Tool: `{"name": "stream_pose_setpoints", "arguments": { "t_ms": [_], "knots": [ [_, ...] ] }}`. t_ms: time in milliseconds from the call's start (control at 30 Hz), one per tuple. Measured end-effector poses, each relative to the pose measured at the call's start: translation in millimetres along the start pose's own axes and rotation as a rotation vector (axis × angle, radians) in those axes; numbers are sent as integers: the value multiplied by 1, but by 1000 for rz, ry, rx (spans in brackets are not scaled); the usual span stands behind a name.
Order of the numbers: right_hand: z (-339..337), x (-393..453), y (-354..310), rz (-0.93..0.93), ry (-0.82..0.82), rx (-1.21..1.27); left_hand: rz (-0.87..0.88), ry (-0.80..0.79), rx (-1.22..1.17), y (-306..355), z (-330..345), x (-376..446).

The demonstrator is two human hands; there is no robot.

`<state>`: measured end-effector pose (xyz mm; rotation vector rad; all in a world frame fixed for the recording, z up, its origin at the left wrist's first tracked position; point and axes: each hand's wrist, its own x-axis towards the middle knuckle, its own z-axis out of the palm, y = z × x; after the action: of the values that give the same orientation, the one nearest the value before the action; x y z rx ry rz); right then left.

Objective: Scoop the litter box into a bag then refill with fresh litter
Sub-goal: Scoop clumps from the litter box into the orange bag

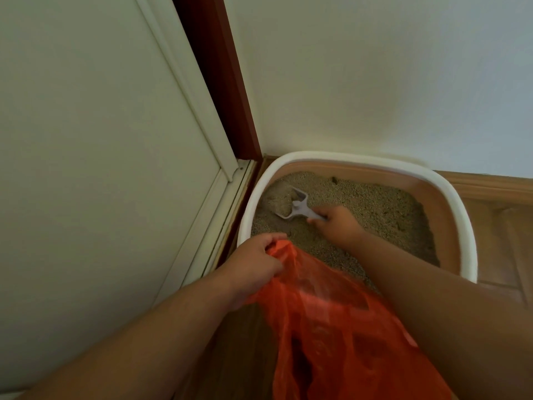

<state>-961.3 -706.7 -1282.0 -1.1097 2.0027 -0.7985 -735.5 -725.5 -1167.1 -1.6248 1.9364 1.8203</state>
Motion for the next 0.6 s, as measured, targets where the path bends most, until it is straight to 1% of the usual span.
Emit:
{"name": "stream_pose_setpoints", "arguments": {
  "t_ms": [133, 267, 333, 500, 600],
  "knots": [
    [9, -12, 0, 53, 37, 113, 25, 2, -9, 1, 1, -5],
    [-12, -33, 3, 56, 93, 189, 46, -2, -2, 3, 4, -13],
    [-30, -45, 4, 41, 130, 161, 48, -2, -3, 3, 5, -16],
    [-80, -81, 4, -45, 208, -32, 83, 6, 37, 5, 10, -26],
    [-105, -103, 5, -52, 243, -59, 95, -3, 73, 7, 15, -31]
  ]
}}
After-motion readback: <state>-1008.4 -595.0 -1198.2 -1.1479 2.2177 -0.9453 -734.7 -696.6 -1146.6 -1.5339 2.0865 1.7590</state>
